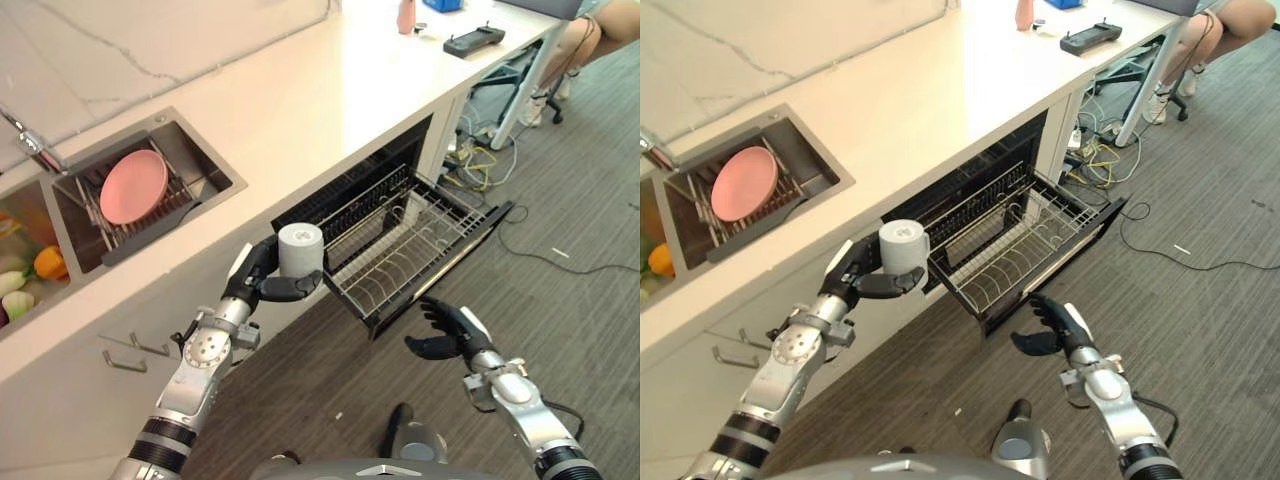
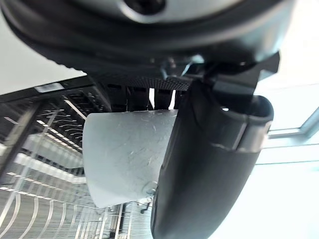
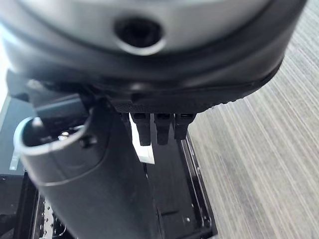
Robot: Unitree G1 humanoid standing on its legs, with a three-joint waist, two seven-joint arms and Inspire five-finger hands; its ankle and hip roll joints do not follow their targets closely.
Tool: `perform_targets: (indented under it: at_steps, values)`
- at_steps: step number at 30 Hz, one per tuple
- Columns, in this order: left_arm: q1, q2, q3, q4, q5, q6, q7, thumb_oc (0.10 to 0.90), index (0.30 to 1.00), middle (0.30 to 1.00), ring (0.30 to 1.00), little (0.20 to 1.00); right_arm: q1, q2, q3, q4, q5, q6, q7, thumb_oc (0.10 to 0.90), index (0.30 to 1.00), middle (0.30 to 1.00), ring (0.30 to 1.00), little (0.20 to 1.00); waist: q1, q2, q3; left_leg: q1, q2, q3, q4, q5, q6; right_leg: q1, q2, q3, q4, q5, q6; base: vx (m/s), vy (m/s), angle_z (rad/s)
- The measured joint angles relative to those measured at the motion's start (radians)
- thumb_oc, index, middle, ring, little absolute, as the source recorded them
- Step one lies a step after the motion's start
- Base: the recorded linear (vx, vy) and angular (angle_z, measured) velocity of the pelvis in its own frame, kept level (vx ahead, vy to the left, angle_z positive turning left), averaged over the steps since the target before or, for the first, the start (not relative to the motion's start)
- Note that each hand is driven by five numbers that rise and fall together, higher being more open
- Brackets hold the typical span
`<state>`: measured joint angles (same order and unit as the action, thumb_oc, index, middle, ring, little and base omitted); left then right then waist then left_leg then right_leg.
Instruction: Place the dishes in the dishwasher.
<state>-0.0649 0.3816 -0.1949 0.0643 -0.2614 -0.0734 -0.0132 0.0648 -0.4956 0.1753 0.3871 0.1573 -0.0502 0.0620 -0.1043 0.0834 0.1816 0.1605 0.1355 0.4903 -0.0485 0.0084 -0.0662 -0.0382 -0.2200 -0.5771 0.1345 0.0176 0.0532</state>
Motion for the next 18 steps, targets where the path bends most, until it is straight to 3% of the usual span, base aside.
perform_targets:
  at_steps: [4,13,18]
  values:
    - [-0.044,0.004,0.000,0.000,0.000,-0.012,0.005,0.400,0.300,0.300,0.300,0.300,0.036,0.048,0.007,-0.001,0.002,-0.002,0.022,0.800,0.900,0.900,0.900,0.900,-0.005,-0.026,-0.011,0.006,-0.011,-0.009,-0.016,-0.001,0.001,0.015,0.004,-0.002,-0.043,0.019,0.022,0.08,-0.126,0.01]
    - [-0.042,0.003,-0.026,0.000,0.000,-0.012,0.002,0.400,0.300,0.300,0.300,0.300,0.073,0.072,-0.010,-0.028,0.028,-0.003,0.035,0.800,0.900,0.900,0.900,0.900,-0.016,0.013,-0.037,0.021,-0.026,-0.013,-0.024,-0.001,0.002,0.070,0.016,-0.017,-0.141,0.061,0.040,0.05,-0.037,0.02]
    - [-0.040,0.002,-0.026,0.000,0.000,-0.012,0.004,0.400,0.300,0.300,0.300,0.300,0.099,0.071,-0.055,-0.072,0.044,-0.002,0.020,0.800,0.900,0.900,0.900,0.900,-0.020,0.012,-0.037,0.022,-0.035,-0.002,-0.041,-0.001,0.002,0.080,0.035,0.002,-0.211,0.104,0.039,0.02,-0.008,-0.12]
